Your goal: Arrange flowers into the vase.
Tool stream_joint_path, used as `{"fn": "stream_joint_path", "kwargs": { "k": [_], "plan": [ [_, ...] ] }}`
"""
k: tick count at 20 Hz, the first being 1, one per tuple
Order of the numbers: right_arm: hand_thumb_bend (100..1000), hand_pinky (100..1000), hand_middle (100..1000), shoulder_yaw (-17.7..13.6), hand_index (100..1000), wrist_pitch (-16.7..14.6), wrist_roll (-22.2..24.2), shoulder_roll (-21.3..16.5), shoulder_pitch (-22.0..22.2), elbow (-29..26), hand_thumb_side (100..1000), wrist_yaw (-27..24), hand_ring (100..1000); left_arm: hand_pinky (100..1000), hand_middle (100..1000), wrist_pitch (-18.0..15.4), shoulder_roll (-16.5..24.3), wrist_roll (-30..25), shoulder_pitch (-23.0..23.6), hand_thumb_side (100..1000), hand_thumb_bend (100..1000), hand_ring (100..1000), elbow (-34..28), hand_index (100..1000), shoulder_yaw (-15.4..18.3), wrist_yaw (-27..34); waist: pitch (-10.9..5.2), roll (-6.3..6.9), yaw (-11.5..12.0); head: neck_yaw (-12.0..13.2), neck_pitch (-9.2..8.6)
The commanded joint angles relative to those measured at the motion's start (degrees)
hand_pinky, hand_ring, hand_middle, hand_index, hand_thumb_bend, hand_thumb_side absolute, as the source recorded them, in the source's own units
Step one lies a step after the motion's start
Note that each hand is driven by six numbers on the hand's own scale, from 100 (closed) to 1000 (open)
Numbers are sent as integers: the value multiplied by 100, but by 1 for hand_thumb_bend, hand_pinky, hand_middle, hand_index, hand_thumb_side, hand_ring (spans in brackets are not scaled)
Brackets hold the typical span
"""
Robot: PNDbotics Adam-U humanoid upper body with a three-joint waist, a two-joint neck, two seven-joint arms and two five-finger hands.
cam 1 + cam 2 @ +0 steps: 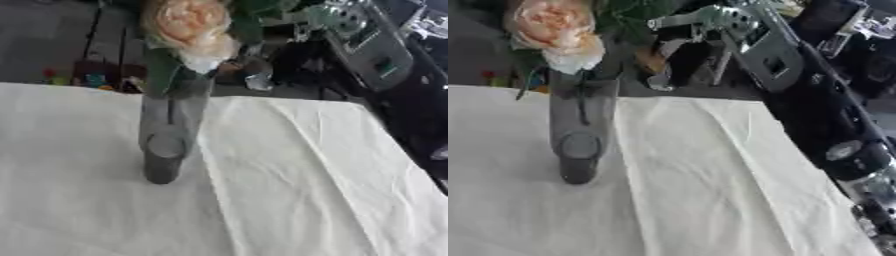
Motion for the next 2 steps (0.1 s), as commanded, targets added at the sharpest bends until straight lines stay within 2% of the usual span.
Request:
{"fn": "stream_joint_path", "kwargs": {
  "k": [1, 2],
  "plan": [
    [100, 868, 1000, -165, 1000, 9, -5, -311, -8, -25, 215, 58, 1000, 762, 840, -13, 89, 20, -33, 610, 100, 775, -77, 856, 11, -33, -111, 64, -17, -18, -33],
    [100, 869, 1000, -184, 1000, 18, -5, -333, 19, -17, 216, 71, 1000, 762, 840, -16, 87, 23, -28, 609, 100, 775, -77, 856, 13, -37, -110, 77, -27, -20, -34]
  ]
}}
